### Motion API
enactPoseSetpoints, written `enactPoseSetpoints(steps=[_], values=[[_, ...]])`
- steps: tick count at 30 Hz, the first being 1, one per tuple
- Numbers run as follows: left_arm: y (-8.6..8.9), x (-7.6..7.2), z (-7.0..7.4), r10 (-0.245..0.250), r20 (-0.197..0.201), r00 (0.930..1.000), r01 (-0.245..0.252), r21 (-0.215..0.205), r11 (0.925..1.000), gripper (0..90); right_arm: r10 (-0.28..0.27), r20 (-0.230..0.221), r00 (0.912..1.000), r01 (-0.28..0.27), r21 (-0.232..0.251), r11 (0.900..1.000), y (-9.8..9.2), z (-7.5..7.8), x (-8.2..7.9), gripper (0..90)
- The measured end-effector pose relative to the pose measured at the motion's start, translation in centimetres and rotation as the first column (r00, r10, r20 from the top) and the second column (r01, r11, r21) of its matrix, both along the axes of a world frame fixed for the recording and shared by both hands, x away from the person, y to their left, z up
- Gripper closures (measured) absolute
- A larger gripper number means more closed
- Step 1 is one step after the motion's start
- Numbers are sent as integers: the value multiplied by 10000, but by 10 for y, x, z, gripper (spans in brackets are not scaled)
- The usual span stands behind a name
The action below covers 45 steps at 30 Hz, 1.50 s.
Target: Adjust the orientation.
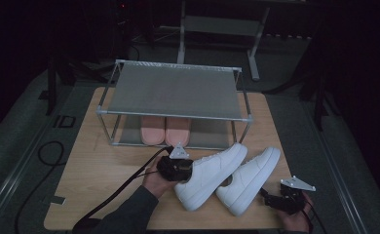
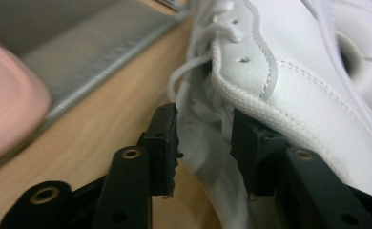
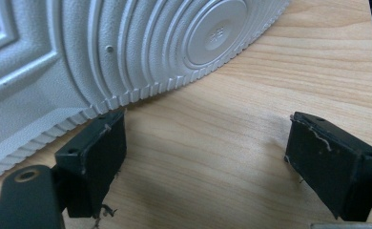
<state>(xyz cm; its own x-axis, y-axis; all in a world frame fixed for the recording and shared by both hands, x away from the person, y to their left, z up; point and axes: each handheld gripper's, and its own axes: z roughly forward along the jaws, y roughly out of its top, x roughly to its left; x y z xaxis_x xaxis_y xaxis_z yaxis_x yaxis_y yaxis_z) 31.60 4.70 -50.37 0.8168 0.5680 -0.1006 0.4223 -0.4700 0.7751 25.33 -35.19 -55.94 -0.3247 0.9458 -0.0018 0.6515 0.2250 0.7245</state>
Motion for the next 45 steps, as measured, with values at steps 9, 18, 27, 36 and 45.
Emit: enactPoseSetpoints(steps=[9, 18, 27, 36, 45], values=[[1, 1, 3, -174, 37, 9998, 175, -214, 9996, 900, 6, 0, 10000, -6, -2, 10000, 0, 0, 0, 133], [9, -5, 19, -502, 35, 9987, 503, -750, 9959, 900, 10, 3, 10000, -10, -5, 10000, 0, 0, 0, 133], [3, -20, 31, -836, 113, 9964, 842, -775, 9934, 900, 7, 0, 10000, -7, 0, 10000, 0, 0, 0, 133], [-5, -26, 33, -1040, 8, 9946, 1040, -408, 9937, 900, 14, 6, 10000, -14, -10, 10000, 0, 0, 0, 133], [-11, -17, 17, -983, -529, 9938, 989, 100, 9950, 900, 9, 5, 10000, -9, 6, 10000, 0, 0, 0, 133]])
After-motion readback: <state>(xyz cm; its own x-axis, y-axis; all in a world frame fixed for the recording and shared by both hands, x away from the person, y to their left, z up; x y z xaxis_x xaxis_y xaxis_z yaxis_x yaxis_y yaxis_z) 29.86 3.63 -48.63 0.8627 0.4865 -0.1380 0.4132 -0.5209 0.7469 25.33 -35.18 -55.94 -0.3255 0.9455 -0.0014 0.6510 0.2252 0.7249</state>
